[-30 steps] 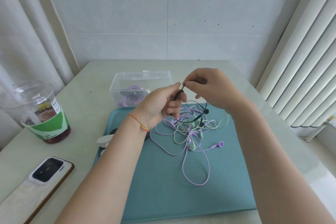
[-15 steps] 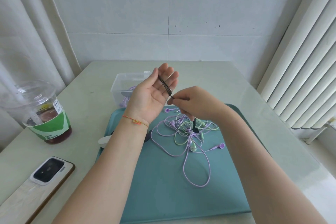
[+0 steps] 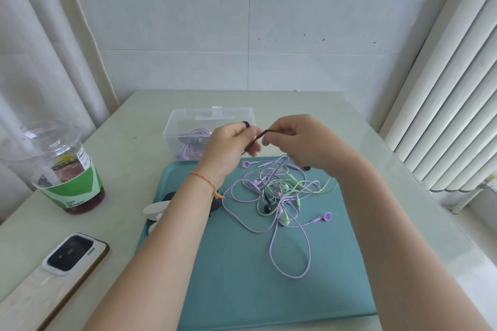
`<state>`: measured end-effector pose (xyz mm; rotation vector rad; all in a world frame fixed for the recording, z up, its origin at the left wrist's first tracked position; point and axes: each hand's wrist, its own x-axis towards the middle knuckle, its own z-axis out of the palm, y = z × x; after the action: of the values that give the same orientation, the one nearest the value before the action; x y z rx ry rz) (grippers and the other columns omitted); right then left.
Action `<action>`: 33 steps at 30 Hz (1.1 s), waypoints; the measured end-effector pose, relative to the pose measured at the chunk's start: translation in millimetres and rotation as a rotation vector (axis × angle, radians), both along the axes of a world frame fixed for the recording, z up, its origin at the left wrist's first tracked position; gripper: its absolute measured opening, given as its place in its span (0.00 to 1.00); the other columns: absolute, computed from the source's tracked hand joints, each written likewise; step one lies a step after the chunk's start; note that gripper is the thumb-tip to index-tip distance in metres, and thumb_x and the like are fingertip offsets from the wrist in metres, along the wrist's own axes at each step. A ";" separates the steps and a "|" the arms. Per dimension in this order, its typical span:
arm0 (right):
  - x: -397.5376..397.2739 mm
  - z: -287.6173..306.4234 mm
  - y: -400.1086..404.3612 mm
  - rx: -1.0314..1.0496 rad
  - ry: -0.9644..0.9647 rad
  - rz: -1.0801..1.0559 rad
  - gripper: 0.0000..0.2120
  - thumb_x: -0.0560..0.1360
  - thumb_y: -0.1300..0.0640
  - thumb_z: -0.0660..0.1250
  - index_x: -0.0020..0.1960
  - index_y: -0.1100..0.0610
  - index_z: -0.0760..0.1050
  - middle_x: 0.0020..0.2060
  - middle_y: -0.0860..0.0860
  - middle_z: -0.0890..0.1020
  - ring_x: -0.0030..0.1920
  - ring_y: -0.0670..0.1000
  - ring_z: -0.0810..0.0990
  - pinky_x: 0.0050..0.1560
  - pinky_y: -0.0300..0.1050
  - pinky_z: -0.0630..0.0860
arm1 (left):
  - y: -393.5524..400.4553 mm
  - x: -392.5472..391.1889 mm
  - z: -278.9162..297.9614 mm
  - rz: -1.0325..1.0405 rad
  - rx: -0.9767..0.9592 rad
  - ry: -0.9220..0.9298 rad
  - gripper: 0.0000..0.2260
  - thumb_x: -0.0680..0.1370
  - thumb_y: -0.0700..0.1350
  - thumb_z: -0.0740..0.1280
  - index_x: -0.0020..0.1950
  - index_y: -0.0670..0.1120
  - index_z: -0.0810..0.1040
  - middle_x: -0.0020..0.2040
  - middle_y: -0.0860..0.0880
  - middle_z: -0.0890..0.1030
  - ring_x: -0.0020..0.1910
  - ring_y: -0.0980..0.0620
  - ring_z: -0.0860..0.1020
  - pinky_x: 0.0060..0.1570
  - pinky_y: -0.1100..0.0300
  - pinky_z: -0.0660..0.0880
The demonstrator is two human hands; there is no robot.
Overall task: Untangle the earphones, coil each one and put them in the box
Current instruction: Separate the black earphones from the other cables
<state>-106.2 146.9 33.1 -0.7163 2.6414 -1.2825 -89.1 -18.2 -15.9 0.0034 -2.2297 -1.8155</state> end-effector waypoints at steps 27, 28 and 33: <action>-3.1 2.0 -0.4 -0.304 0.061 -0.169 0.07 0.76 0.59 0.63 0.42 0.59 0.77 0.30 0.49 0.80 0.24 0.49 0.74 0.27 0.38 0.68 | 5.8 14.9 11.5 -0.596 0.615 -0.191 0.15 0.77 0.46 0.60 0.42 0.42 0.85 0.30 0.50 0.75 0.33 0.51 0.78 0.35 0.62 0.77; -3.2 1.2 -1.3 -0.294 0.041 -0.163 0.07 0.76 0.60 0.62 0.44 0.60 0.78 0.32 0.49 0.82 0.24 0.49 0.75 0.27 0.40 0.68 | 6.2 14.0 12.9 -0.572 0.637 -0.210 0.15 0.78 0.46 0.59 0.42 0.42 0.84 0.27 0.51 0.71 0.29 0.53 0.75 0.31 0.63 0.74; -0.6 -0.7 -3.5 -0.234 0.069 -0.054 0.17 0.73 0.64 0.60 0.55 0.47 0.79 0.47 0.51 0.82 0.33 0.50 0.79 0.34 0.45 0.74 | 5.4 8.1 13.3 -0.426 0.517 -0.376 0.16 0.83 0.48 0.55 0.39 0.45 0.72 0.25 0.54 0.60 0.21 0.57 0.59 0.23 0.66 0.55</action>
<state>-106.8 143.4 32.5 -0.7349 2.6070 -1.6299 -81.0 -12.8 -2.6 -0.0360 -2.0148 -2.7876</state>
